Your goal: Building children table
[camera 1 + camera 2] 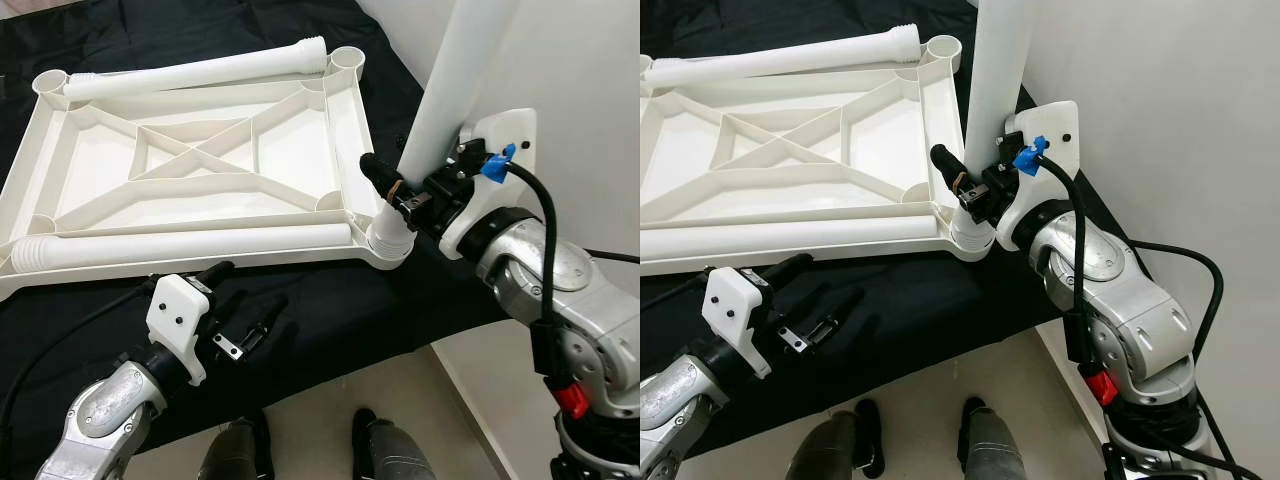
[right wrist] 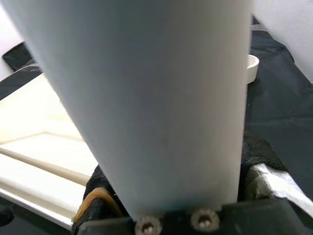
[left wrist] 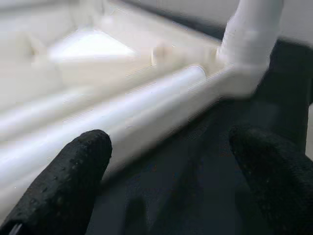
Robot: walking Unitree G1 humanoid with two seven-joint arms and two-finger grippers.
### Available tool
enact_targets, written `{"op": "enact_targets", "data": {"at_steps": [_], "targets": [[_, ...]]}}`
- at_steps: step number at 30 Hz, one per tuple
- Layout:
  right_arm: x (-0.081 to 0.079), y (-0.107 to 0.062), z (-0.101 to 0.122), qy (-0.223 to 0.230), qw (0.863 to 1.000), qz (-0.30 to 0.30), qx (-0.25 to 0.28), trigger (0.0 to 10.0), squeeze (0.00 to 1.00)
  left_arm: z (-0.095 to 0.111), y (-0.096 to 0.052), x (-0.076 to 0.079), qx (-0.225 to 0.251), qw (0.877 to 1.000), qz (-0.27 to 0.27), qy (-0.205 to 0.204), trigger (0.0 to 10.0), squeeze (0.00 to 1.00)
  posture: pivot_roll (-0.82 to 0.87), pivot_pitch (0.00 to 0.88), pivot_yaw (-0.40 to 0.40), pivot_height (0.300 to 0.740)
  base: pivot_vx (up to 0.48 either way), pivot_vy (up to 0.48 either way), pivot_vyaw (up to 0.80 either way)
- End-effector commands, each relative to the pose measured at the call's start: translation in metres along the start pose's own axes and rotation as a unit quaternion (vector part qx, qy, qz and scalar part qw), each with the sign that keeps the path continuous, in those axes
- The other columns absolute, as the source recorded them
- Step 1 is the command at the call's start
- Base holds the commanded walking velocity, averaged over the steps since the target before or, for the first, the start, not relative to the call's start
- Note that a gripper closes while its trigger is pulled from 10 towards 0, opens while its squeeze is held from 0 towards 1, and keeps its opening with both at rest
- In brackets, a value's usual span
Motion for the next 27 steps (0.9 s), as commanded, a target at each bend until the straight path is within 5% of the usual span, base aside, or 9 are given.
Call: {"op": "enact_targets", "data": {"at_steps": [1, 6, 8, 9, 11, 15, 18, 20, 27], "targets": [[0.000, 0.001, -0.046, 0.015, 0.994, -0.017, -0.104, 10.0, 0.00, 0.012, 0.005, -0.010, 0.019, 1.000, 0.010, 0.008, 10.0, 0.00, -0.03, 0.321, 0.008, 0.740, 0.000, 0.000, 0.00], [-0.001, 0.002, -0.045, 0.016, 0.995, -0.020, -0.101, 10.0, 0.00, 0.066, 0.028, -0.029, 0.098, 0.995, -0.007, 0.004, 10.0, 0.00, -0.03, 0.310, 0.019, 0.740, 0.000, 0.000, 0.00], [-0.002, 0.002, -0.044, 0.016, 0.995, -0.023, -0.099, 10.0, 0.00, 0.108, 0.043, -0.028, 0.155, 0.985, -0.068, -0.022, 10.0, 0.00, -0.03, 0.305, 0.024, 0.740, 0.000, 0.000, 0.00], [-0.002, 0.002, -0.044, 0.016, 0.995, -0.023, -0.099, 10.0, 0.00, 0.108, 0.043, -0.028, 0.155, 0.985, -0.068, -0.022, 10.0, 0.00, -0.03, 0.305, 0.024, 0.740, 0.000, 0.000, 0.00], [-0.002, 0.002, -0.043, 0.018, 0.995, -0.025, -0.096, 10.0, 0.00, 0.146, 0.051, -0.013, 0.202, 0.963, -0.172, -0.042, 10.0, 0.00, -0.04, 0.297, 0.032, 0.740, 0.000, 0.000, 0.00], [-0.003, 0.002, -0.042, 0.018, 0.995, -0.026, -0.095, 10.0, 0.00, 0.160, 0.055, -0.007, 0.219, 0.951, -0.214, -0.050, 10.0, 0.00, -0.04, 0.292, 0.035, 0.740, 0.000, 0.000, 0.00], [-0.004, 0.004, -0.040, 0.020, 0.995, -0.029, -0.090, 10.0, 0.00, 0.190, 0.083, 0.013, 0.239, 0.916, -0.319, -0.053, 10.0, 0.00, -0.05, 0.284, 0.044, 0.740, 0.000, 0.000, 0.00], [-0.004, 0.004, -0.039, 0.020, 0.995, -0.031, -0.089, 10.0, 0.00, 0.199, 0.094, 0.022, 0.237, 0.906, -0.348, -0.048, 10.0, 0.00, -0.05, 0.284, 0.044, 0.740, 0.000, 0.000, 0.00], [-0.004, 0.003, -0.037, 0.020, 0.995, -0.037, -0.086, 10.0, 0.00, 0.207, 0.121, 0.042, 0.218, 0.893, -0.391, -0.035, 10.0, 0.00, -0.05, 0.288, 0.056, 0.740, 0.000, 0.000, 0.00]]}}
Point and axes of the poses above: a point about 5 cm out from each wrist's last joint towards the gripper, its own y axis pointing out of the wrist towards the gripper, its own z axis along the axis of the wrist's last joint, x = y × z, the point moved 5 cm from there along y, pointing out of the wrist towards the gripper, and after that the axes turned 3 degrees about -y, right-handed, at the moved point
